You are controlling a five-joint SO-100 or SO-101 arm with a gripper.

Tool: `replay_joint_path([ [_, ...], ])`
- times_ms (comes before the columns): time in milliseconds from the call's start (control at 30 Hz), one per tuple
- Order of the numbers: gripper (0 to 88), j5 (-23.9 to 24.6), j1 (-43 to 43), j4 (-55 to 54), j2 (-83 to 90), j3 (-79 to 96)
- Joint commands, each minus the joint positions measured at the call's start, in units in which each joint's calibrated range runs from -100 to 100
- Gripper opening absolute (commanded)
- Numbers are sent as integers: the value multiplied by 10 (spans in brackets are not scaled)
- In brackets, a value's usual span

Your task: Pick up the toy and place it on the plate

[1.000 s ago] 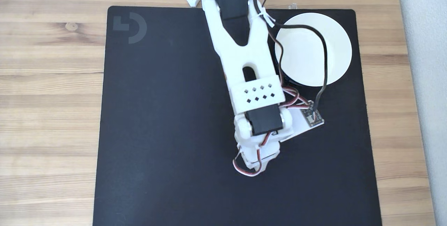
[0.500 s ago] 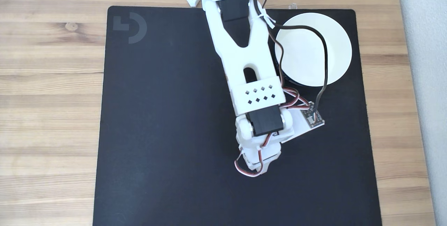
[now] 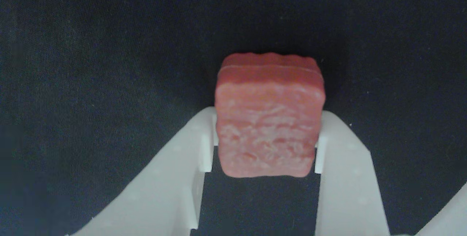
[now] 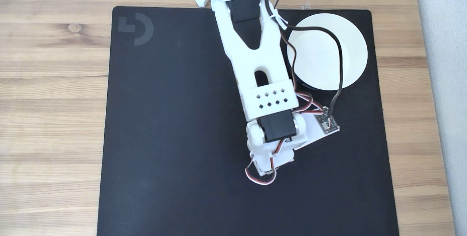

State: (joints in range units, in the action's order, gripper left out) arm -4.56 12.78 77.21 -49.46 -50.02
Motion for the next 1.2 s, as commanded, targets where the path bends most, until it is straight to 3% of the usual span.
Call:
replay_joint_path([
  [0,23,2,1,-11,9,-15],
  [167,23,3,19,-11,56,-71],
  [300,23,38,19,-5,132,-53],
  [500,23,53,38,-17,217,55],
  [867,23,113,110,-137,436,329],
  [1167,23,135,165,-169,472,403],
])
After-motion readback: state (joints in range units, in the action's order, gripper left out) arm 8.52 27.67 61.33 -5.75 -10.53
